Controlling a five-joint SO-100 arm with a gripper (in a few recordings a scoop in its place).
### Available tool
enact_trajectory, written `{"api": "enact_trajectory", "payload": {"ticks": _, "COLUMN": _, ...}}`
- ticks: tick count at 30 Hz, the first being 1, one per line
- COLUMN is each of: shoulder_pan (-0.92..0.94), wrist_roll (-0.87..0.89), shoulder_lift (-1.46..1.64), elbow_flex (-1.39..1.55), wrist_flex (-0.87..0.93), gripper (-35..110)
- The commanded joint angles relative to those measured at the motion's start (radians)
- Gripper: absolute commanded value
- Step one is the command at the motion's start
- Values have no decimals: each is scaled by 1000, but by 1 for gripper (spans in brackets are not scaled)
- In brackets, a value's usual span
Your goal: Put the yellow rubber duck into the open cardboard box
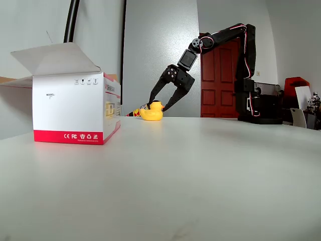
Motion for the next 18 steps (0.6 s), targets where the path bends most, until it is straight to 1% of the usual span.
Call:
{"api": "enact_trajectory", "payload": {"ticks": 1, "shoulder_pan": 6, "wrist_roll": 9, "shoulder_lift": 0, "elbow_flex": -41, "wrist_flex": -8, "gripper": 15}}
{"api": "enact_trajectory", "payload": {"ticks": 11, "shoulder_pan": 2, "wrist_roll": 12, "shoulder_lift": 26, "elbow_flex": -41, "wrist_flex": 11, "gripper": 11}}
{"api": "enact_trajectory", "payload": {"ticks": 18, "shoulder_pan": -6, "wrist_roll": 14, "shoulder_lift": 186, "elbow_flex": -52, "wrist_flex": 97, "gripper": 11}}
